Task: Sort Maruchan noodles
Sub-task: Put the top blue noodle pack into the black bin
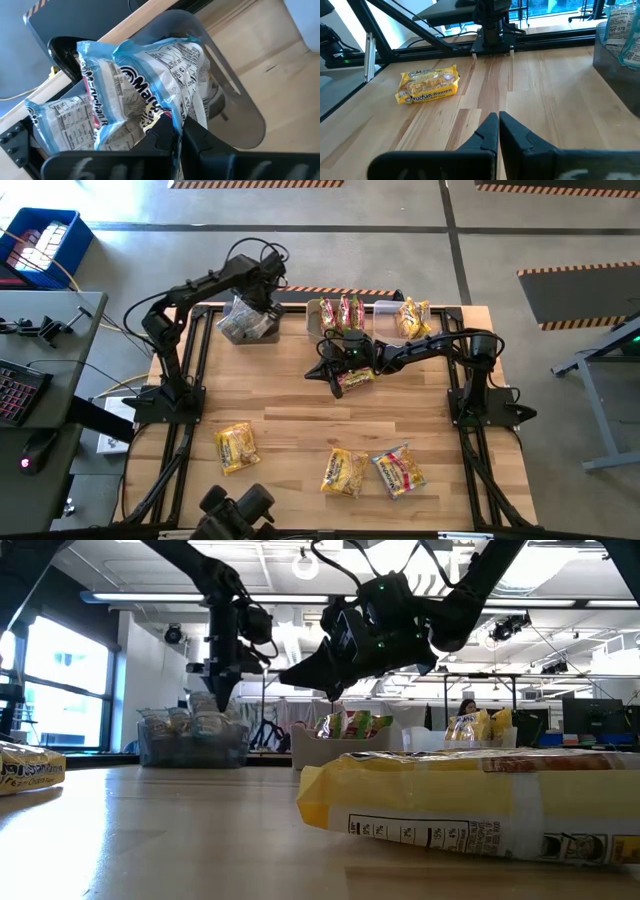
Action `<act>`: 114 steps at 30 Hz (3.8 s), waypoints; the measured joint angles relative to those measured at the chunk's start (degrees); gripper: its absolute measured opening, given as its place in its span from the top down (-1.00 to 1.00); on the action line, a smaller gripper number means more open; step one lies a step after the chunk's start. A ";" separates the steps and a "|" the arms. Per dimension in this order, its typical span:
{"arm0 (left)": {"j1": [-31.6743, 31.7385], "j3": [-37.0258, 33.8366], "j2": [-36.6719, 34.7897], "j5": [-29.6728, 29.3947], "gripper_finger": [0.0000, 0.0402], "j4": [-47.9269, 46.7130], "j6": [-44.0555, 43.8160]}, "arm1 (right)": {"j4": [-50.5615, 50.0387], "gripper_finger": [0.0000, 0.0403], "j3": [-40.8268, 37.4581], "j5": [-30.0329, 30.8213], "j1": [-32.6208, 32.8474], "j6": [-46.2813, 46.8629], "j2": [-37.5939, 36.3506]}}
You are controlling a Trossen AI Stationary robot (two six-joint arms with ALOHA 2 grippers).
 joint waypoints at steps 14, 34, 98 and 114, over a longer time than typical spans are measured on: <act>0.41 -2.21 -0.11 1.52 1.00 7.00 -5.43 | -0.37 1.00 0.00 0.00 0.16 -0.40 0.00; -1.36 -7.13 -0.61 4.88 0.96 12.35 -8.37 | -0.89 1.00 -0.02 0.01 0.50 -2.57 0.00; 4.54 -2.82 -0.55 20.03 1.00 -9.61 5.98 | -1.53 1.00 -0.02 0.04 0.50 -3.66 0.02; 2.35 -2.80 -0.56 23.80 0.81 -4.72 7.33 | -2.19 1.00 -0.02 0.04 0.49 -4.09 0.04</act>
